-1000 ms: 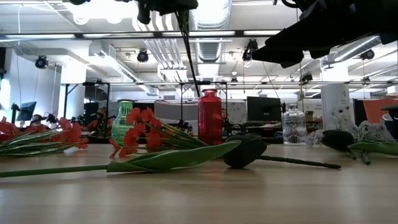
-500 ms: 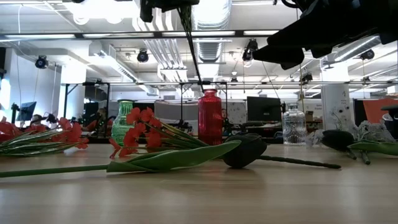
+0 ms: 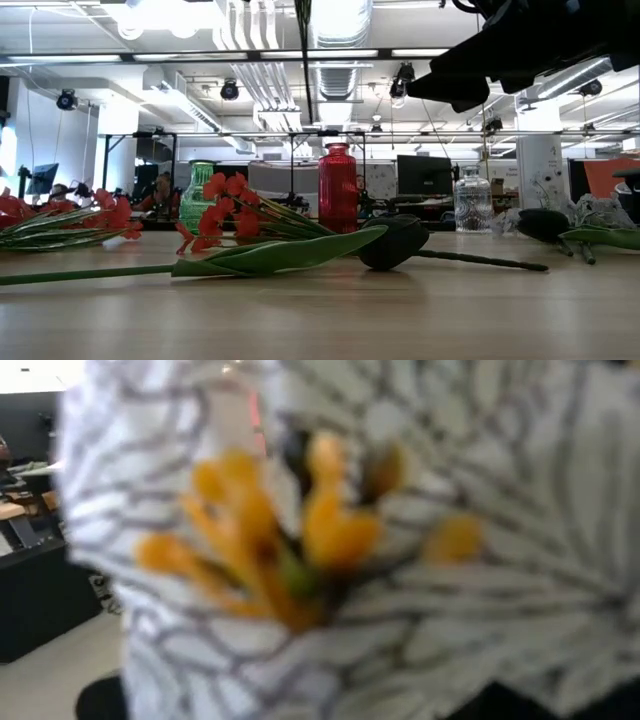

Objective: Sort flowers into vase by color
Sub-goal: Put the left white flowers into the red vase

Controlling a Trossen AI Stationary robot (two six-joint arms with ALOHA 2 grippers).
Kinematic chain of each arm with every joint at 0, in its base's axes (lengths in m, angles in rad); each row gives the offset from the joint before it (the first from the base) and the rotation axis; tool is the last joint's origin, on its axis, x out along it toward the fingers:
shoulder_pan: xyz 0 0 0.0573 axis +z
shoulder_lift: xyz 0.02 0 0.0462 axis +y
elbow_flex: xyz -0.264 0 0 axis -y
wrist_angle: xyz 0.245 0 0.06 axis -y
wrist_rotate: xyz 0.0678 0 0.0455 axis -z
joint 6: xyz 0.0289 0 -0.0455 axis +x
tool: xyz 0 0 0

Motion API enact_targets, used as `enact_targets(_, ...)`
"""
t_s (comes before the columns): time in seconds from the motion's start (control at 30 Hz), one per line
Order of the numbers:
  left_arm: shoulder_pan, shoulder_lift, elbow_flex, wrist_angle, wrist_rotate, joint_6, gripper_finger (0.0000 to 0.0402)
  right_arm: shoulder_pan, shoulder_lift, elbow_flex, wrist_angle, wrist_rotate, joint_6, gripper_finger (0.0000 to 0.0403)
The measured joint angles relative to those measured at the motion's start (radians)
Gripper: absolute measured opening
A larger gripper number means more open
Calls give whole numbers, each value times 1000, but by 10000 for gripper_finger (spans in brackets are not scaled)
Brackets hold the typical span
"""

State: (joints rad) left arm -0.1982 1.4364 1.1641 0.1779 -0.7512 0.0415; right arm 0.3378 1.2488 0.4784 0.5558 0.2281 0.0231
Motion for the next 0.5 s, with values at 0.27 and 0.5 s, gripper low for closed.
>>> enact_targets(0.27,0,0,112,-221,0,-6,1,0,0,1,-39,7,80,261)
enact_targets(0.5,36,0,127,-215,24,4,1,0,-1,1,-39,8,116,261)
